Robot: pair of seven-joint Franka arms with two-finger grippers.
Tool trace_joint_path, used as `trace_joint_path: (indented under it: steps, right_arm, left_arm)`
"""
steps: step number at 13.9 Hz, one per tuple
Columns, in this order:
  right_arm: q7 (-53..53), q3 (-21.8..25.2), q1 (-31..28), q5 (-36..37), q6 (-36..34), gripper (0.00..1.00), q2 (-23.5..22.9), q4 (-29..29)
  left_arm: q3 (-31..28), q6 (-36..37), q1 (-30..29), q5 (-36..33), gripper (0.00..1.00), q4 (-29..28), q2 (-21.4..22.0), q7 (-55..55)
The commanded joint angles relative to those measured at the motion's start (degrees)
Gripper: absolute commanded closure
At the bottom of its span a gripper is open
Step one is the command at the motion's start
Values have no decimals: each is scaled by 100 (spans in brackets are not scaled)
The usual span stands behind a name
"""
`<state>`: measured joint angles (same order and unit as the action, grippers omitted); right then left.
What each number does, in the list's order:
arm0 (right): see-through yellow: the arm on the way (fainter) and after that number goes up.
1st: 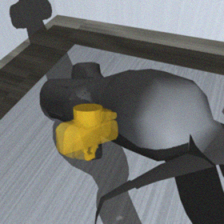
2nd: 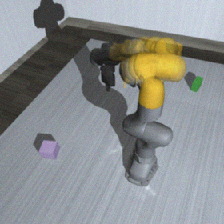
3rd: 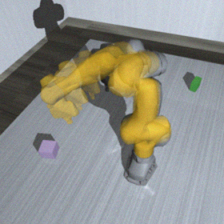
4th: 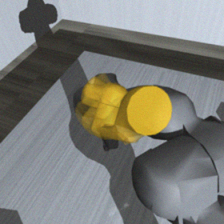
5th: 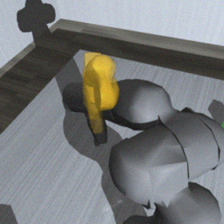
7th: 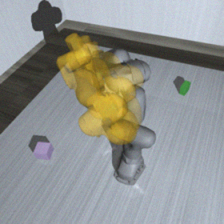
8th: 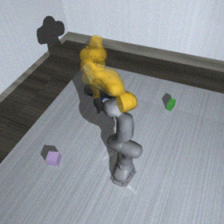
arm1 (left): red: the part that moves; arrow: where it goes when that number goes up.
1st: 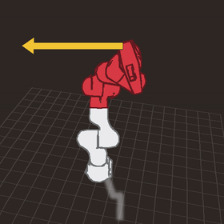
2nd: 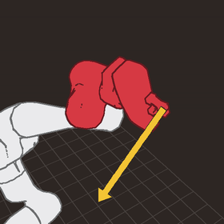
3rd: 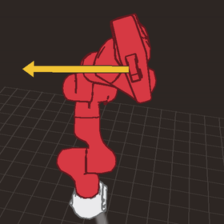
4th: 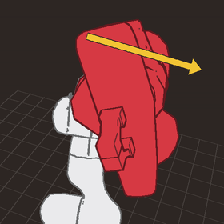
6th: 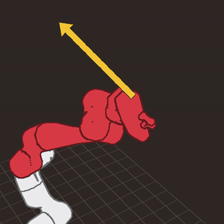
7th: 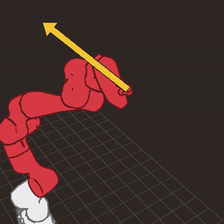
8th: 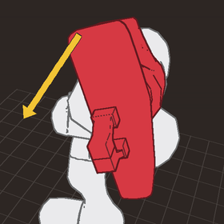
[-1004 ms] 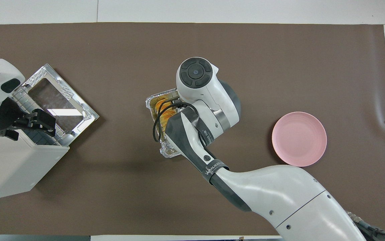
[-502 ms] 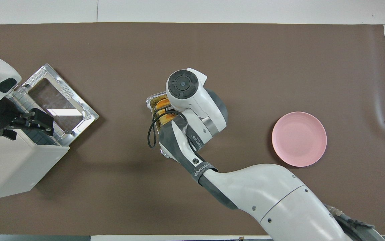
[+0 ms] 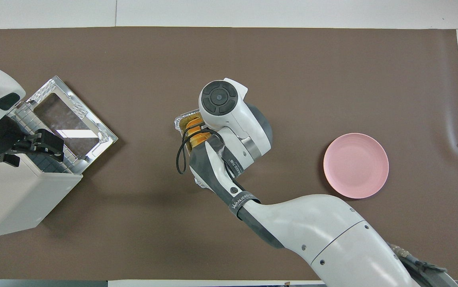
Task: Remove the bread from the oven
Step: 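Drag the foil tray farther from the robot beside the pink plate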
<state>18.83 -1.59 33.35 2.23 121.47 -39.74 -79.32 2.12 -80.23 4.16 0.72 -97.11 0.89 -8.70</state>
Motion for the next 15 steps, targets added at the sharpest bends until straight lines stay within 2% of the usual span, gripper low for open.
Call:
trace_joint_path:
  steps: [1,3,4,6,12,15]
  right_arm:
    - [85,-25,-118,58,-298,100,54,109]
    - [68,-78,-468,5,-868,100,133,450]
    - [50,-69,-688,-300,-1210,100,125,792]
    - [24,-61,-1153,-531,-1441,100,116,1181]
    - [-950,-25,-2480,-496,-1029,100,20,1147]
    - [-1040,-25,-2956,-479,-775,100,-208,1138]
  left_arm:
    - [-54,-90,32,-11,0,-89,113,-8]
    - [-45,-90,32,-11,0,-89,113,-8]
    - [-45,-90,41,-11,0,-89,113,-8]
    - [-45,-90,32,-11,0,-89,113,-8]
    - [-54,-90,32,-11,0,-89,113,-8]
    - [-45,-90,32,-11,0,-89,113,-8]
